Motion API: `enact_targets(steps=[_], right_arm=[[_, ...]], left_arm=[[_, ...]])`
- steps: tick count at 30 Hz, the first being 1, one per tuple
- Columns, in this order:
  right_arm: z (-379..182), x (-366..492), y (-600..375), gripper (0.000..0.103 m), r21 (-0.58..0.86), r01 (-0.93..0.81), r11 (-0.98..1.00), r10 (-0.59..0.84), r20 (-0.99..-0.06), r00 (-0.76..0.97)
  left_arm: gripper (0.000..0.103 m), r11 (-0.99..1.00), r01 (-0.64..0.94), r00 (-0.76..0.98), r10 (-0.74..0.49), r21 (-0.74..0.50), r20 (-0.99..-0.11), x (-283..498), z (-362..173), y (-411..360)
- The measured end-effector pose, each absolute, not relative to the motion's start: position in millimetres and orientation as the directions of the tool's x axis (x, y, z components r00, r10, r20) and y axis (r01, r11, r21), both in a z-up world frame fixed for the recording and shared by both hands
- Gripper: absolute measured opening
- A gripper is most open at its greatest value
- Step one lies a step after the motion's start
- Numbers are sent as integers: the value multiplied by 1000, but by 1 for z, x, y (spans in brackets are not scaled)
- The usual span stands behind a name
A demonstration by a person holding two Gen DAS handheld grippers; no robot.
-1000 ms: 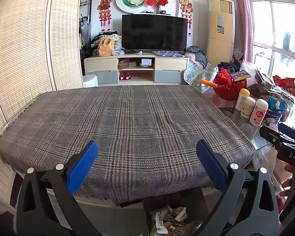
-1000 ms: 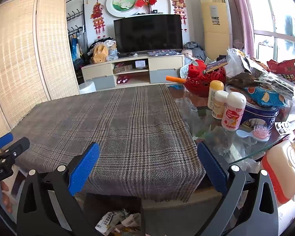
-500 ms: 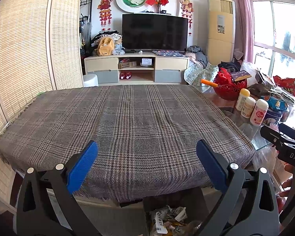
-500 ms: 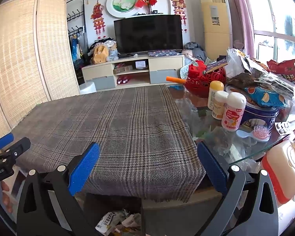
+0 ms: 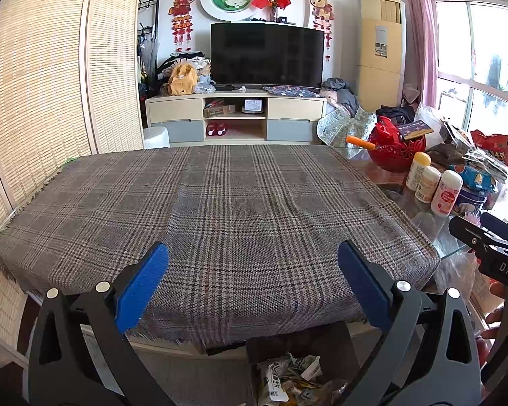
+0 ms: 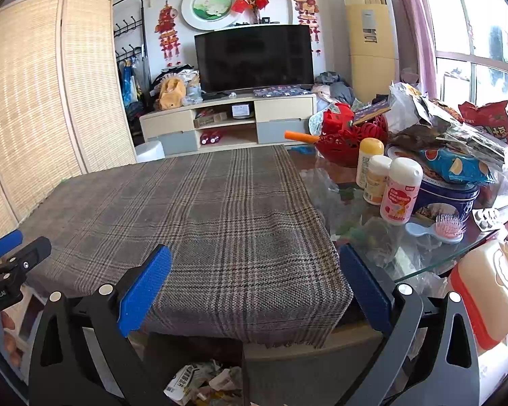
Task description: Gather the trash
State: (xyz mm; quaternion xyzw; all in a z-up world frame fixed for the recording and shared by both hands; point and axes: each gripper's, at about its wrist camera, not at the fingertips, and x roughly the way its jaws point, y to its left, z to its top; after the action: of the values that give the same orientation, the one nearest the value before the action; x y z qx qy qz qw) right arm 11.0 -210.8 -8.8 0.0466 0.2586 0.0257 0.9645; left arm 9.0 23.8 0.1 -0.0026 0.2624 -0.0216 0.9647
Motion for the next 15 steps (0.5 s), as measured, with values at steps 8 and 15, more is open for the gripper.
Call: enact_targets(steps=[8, 15], right_arm=[[-9, 11, -212, 100, 107, -19, 994, 70, -498, 864], [-10, 11, -211, 100, 108, -13, 994, 66, -501, 863]], left_arm=[[95, 999, 35, 862, -43, -25, -506, 9, 1, 25], [95, 998, 38, 850, -56, -46, -523, 11, 1, 26]])
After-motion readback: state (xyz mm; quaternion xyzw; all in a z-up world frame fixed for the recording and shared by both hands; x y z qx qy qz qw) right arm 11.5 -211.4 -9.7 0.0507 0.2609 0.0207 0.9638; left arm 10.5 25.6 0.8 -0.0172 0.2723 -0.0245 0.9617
